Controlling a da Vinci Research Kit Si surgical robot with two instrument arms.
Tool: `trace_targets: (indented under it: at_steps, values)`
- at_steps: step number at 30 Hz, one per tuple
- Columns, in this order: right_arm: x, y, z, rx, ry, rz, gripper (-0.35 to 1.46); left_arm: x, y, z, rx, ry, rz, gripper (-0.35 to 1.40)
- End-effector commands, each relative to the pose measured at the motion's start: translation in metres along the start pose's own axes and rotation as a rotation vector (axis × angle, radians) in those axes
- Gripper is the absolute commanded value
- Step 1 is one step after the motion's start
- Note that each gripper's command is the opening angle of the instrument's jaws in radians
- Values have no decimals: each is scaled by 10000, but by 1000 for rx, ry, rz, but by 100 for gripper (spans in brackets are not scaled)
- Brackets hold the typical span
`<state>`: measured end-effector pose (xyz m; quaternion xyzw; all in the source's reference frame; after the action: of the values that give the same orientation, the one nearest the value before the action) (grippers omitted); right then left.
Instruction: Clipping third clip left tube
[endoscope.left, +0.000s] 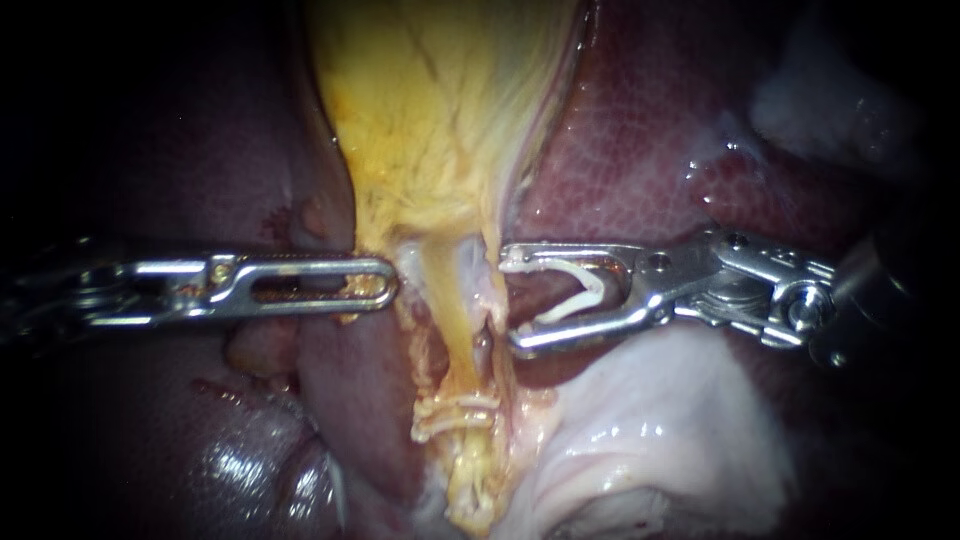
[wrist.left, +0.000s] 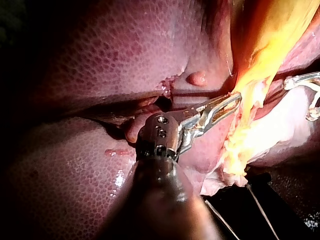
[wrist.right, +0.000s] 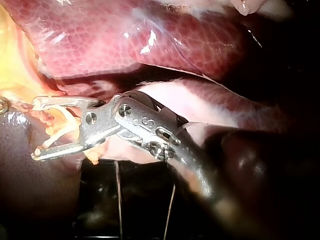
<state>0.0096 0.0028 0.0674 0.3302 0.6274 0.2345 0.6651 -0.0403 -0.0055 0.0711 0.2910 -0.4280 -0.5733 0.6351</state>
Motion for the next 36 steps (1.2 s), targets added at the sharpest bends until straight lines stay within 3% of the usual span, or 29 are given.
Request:
trace_targets:
  at_steps: [1,5,13,20,25,32,36]
  values:
    - [0,0,0,0,0,0,60,-1,0,-1,0,1,0,-35]
    - [0,0,0,0,0,0,60,-8,0,-9,5,6,-4,-35]
    - [-1,0,1,0,0,-1,60,-37,-1,-47,-15,-19,-14,-35]
    - [-5,0,3,2,-2,-3,60,-39,-1,-52,-17,-27,-17,-35]
    - [-24,1,14,14,-9,-16,59,-39,-2,-52,-17,-27,-17,-35]
    - [-69,10,42,38,-14,-31,59,-39,-4,-54,-18,-28,-18,-35]
    - [-92,17,45,33,-61,-15,59,-38,-6,-56,-18,-28,-18,-35]
